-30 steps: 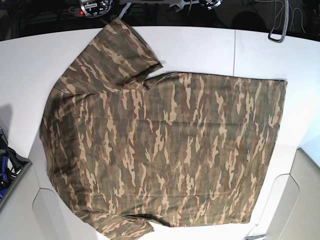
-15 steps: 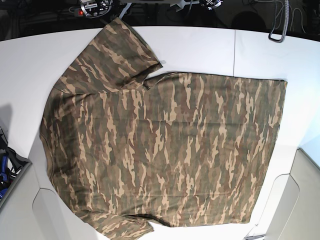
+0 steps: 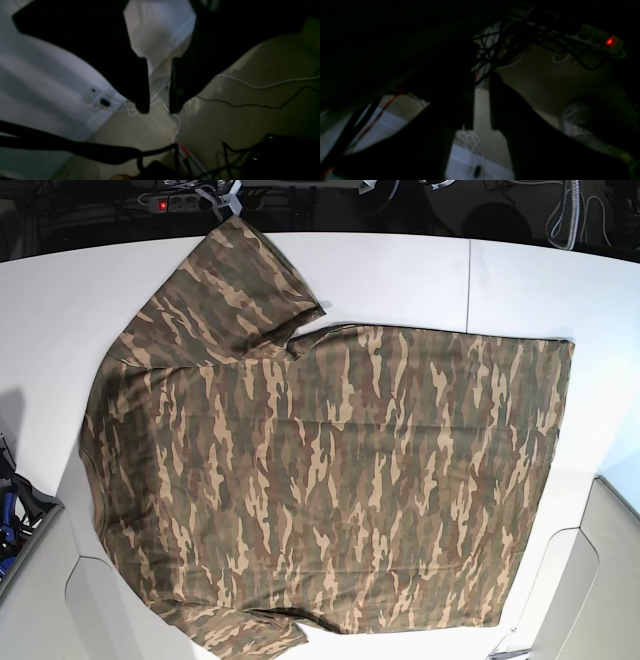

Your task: Fold the T-shirt properly

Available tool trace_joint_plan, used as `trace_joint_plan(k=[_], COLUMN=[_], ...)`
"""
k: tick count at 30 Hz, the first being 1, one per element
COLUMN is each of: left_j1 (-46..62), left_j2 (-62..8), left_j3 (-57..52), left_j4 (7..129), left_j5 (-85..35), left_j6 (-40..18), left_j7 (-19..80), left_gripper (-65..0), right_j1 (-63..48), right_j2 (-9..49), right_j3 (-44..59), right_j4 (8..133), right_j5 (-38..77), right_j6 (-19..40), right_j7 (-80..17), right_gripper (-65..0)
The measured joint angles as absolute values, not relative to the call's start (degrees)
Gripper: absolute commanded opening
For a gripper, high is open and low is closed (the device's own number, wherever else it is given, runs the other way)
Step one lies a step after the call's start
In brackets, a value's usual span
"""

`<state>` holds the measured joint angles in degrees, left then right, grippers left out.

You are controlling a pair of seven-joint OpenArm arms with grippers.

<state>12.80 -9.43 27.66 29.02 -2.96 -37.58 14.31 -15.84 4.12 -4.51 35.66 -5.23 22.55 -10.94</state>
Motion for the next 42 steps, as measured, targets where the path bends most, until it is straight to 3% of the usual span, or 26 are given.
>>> trace_joint_plan(k=[4,10,16,21,31,42], left_j1=[18.2,26.3,34.6,42.3,55.2,60.3], left_j2=[-12.1,-14.1,-15.3,-16.2,-17.0,-17.0], left_j3=[24.3,13.8,4.4,0.9,-7.7,-23.6], left_j4=[36.0,45.8,56.2,67.8,89.7,107.8], left_j5=[-4.2,-7.4,-8.4,-10.4,-17.2,-30.8], left_j6=[-37.7,-39.2,-39.1,-39.3,-39.3,-39.3], left_j7=[14.4,14.6,16.6,17.1,21.8,30.7], left_gripper=[-50.0,-50.0,-50.0,-49.9,-49.9,-49.9], right_j1=[-20.9,-28.8,-36.8,-43.9,-51.9,-48.8], right_j2=[6.9,11.9,16.2,19.9,20.6,20.1], right_j3=[-4.5,-4.5,-4.5,-4.1,5.7,17.7], right_j4=[42.6,53.4,68.5,81.8,103.8,111.8], right_j5=[-4.9,4.7,14.8,19.0,30.3,41.7], right_j6=[24.0,28.4,30.5,30.5,31.5,31.6], right_j7=[-11.2,-12.4,-23.9,-26.4,-37.6,-39.0], right_gripper=[-55.2,-55.2,-55.3,-55.3,-55.3,-54.9])
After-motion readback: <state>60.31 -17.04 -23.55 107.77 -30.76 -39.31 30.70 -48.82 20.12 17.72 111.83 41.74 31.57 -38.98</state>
